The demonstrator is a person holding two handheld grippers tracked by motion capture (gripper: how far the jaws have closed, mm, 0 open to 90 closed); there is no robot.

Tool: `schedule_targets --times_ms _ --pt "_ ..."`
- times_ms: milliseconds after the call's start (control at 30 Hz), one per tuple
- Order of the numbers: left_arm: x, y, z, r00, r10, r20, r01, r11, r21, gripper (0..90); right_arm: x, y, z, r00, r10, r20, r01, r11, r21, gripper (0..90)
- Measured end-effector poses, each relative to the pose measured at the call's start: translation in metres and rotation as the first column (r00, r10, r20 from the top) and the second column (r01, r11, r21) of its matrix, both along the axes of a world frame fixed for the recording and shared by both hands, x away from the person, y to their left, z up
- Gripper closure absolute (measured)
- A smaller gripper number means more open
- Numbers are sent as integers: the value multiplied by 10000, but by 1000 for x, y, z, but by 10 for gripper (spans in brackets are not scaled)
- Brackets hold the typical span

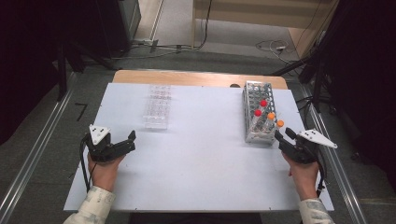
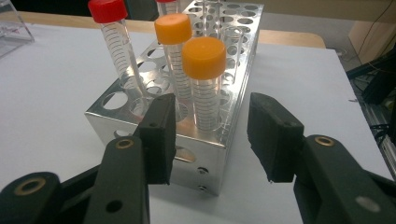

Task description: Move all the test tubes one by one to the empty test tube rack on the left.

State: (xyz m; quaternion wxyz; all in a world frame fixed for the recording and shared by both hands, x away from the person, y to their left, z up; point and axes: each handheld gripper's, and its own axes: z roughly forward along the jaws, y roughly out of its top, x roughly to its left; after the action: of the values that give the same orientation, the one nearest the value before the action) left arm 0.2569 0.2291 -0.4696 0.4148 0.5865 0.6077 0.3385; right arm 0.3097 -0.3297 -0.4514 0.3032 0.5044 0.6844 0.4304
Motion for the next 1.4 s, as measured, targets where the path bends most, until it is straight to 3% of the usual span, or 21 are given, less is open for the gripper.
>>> schedule_targets --times_ms 367,867,1400 --pt "0 -1 0 10000 -36 39 36 10000 24 14 18 8 -4 10000 1 -16 -1 10000 -31 619" --pt "0 -2 0 10000 3 17 -3 10000 46 14 19 9 -5 9999 -78 68 79 9998 -169 710" --pt "0 -2 0 10000 -39 -19 39 10000 39 14 7 7 28 9958 -141 903 143 9999 -19 714"
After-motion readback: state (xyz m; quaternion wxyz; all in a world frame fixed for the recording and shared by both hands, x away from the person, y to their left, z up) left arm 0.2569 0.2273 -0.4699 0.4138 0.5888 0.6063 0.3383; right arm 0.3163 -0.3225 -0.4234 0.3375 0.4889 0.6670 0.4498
